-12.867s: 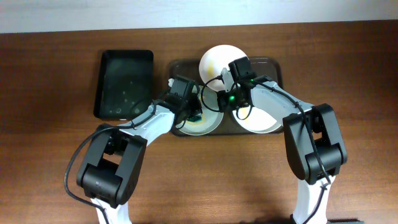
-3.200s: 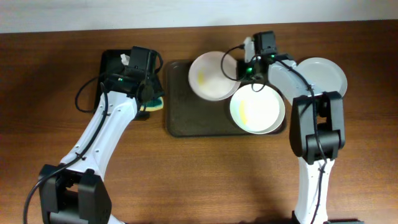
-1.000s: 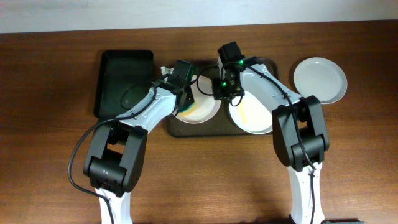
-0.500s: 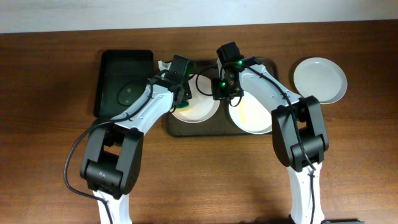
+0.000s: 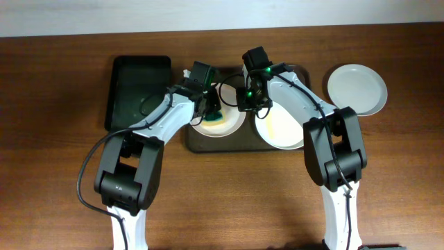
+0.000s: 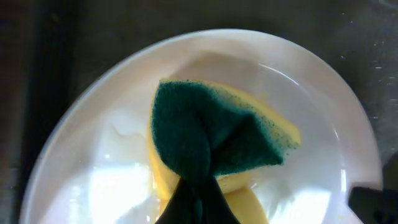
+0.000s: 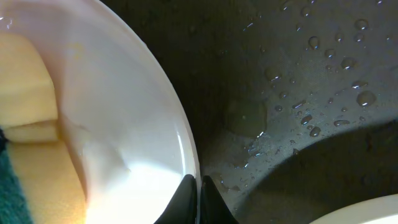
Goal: Clean dirty plates on tray and stack at the side
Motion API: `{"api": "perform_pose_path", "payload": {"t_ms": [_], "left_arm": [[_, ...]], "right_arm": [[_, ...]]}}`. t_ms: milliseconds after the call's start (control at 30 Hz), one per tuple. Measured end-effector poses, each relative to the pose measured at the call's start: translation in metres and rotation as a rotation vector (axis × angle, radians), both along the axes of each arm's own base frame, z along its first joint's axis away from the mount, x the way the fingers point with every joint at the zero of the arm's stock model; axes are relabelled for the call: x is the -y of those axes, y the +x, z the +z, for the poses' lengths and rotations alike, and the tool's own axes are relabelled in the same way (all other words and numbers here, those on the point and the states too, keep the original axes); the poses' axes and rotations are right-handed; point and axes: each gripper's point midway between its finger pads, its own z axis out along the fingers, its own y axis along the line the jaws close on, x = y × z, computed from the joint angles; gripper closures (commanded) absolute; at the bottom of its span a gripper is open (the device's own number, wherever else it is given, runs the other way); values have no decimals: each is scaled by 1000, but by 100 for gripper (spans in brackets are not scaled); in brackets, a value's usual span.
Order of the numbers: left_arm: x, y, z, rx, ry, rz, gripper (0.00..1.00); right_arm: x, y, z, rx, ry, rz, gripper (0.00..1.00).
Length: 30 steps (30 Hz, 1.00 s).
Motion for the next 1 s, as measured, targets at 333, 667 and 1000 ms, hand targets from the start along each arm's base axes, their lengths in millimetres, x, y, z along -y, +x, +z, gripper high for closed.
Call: {"api": "perform_pose_path", "payload": {"t_ms": [333, 667, 1000], "left_arm": [[-63, -8, 4, 19, 407, 73, 100], [-100, -4, 97, 189, 480, 192, 100], [-144, -30, 130, 120, 395, 243, 100]], "right_arm": [[-5, 0, 1, 8, 8, 10, 96], [5, 12, 15, 46, -40, 6, 96], [12, 44, 112, 225, -194, 144, 96]]}}
